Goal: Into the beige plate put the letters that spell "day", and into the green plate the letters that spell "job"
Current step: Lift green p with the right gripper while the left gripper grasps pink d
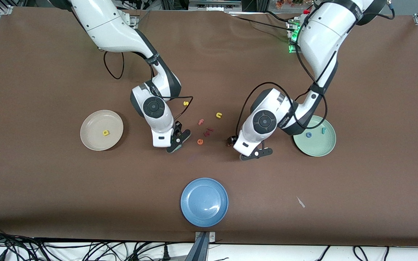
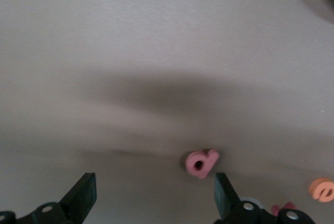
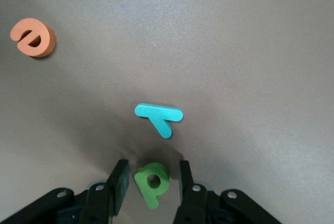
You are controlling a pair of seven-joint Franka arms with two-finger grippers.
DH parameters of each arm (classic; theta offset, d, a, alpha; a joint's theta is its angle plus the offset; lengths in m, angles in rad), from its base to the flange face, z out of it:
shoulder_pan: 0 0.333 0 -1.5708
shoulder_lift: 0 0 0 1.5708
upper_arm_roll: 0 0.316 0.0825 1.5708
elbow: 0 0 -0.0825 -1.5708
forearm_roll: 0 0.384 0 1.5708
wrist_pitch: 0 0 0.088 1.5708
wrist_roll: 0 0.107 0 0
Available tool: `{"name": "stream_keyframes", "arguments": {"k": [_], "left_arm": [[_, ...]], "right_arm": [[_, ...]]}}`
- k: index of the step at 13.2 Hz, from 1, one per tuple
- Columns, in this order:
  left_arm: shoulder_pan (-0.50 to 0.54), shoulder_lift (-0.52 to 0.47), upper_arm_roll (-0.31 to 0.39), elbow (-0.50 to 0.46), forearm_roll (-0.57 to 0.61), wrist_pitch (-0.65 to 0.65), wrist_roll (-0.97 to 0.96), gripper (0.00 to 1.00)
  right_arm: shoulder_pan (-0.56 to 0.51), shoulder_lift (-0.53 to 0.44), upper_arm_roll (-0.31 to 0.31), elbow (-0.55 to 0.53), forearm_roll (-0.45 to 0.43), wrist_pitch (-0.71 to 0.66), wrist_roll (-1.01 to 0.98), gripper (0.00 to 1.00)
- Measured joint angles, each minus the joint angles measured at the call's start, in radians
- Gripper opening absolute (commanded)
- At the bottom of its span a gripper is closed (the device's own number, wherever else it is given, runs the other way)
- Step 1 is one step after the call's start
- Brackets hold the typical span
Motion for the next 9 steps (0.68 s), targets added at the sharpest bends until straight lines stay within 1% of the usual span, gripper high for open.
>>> {"name": "stream_keyframes", "arguments": {"k": [1, 3, 5, 6, 7, 9], "left_arm": [[-0.009, 0.013, 0.0, 0.002, 0.0, 0.025, -0.009, 0.99], [-0.028, 0.037, 0.0, 0.01, 0.0, 0.041, -0.01, 0.96], [-0.045, 0.055, 0.0, 0.012, 0.004, 0.042, -0.003, 0.89], [-0.053, 0.064, 0.0, 0.013, 0.009, 0.042, 0.015, 0.83], [-0.056, 0.072, 0.001, 0.013, 0.01, 0.043, 0.045, 0.82], [-0.056, 0.084, 0.004, 0.014, 0.01, 0.043, 0.076, 0.74]], "right_arm": [[0.0, 0.001, 0.0, 0.0, 0.0, 0.0, 0.0, 0.42], [-0.001, 0.004, 0.001, 0.0, 0.0, 0.0, 0.0, 0.32], [-0.001, 0.004, 0.003, 0.001, 0.0, 0.0, 0.0, 0.22], [-0.002, 0.004, 0.003, 0.002, 0.0, 0.0, 0.0, 0.19], [-0.002, 0.004, 0.003, 0.002, 0.001, 0.0, 0.0, 0.14], [-0.002, 0.004, 0.003, 0.002, 0.001, 0.0, 0.0, 0.07]]}}
